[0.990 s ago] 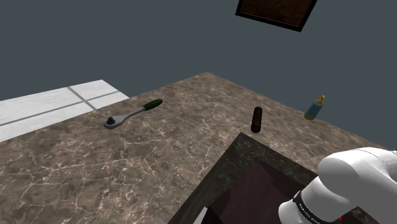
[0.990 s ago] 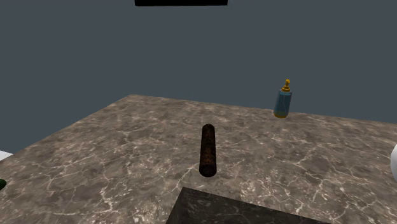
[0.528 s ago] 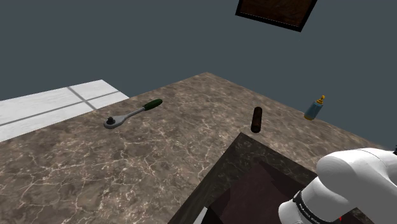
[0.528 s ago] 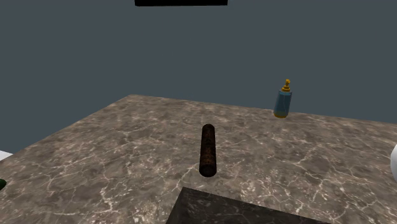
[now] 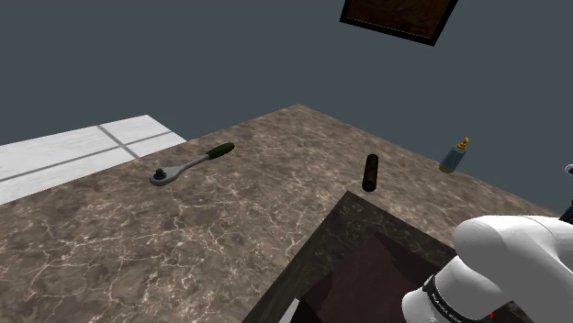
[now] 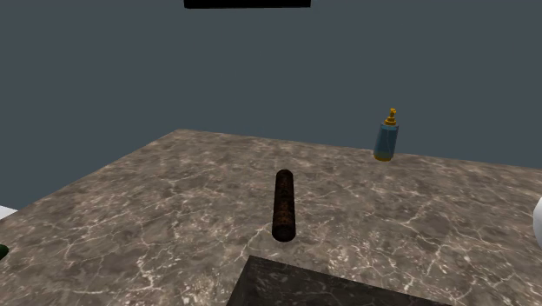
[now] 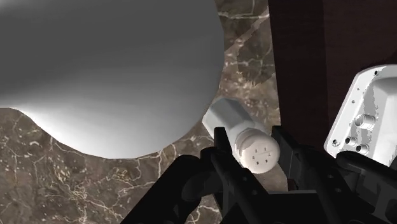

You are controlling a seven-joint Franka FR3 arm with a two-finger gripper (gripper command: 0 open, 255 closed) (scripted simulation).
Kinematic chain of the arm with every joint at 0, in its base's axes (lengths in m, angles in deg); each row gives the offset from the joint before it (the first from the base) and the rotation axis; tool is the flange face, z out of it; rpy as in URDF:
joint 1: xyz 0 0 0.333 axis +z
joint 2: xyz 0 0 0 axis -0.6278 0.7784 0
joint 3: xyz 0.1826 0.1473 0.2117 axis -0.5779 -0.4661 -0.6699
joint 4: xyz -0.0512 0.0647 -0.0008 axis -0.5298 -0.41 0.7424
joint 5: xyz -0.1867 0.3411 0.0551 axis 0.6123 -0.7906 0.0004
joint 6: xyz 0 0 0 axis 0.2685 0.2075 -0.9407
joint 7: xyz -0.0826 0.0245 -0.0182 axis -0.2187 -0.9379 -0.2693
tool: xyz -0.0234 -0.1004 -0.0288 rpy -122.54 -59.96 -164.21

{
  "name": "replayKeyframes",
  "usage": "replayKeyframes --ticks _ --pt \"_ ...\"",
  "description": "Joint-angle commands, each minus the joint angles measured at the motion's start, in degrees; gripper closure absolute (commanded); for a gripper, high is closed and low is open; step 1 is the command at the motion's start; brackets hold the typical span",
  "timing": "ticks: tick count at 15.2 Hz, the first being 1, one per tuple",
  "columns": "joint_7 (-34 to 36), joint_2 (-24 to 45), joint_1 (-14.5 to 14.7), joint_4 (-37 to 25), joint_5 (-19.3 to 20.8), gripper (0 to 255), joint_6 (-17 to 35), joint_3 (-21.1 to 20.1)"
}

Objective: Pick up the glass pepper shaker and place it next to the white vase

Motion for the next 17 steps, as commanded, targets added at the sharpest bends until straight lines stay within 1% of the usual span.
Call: replayKeyframes --ticks 1,4,5,13,14,17 --pt "-0.6 0.0 -1.7 1.4 1.4 255 1.4 2.0" --pt "-1.6 0.0 -4.1 3.2 3.6 255 3.2 4.9" --pt "-2.1 0.0 -5.4 4.3 5.0 255 4.2 6.7" --pt "-2.1 0.0 -5.4 4.3 5.0 255 4.3 6.7" --pt "-2.1 0.0 -5.5 4.3 5.0 0 4.2 6.7" --pt "-2.2 0.0 -5.6 4.3 5.1 0 4.2 6.8"
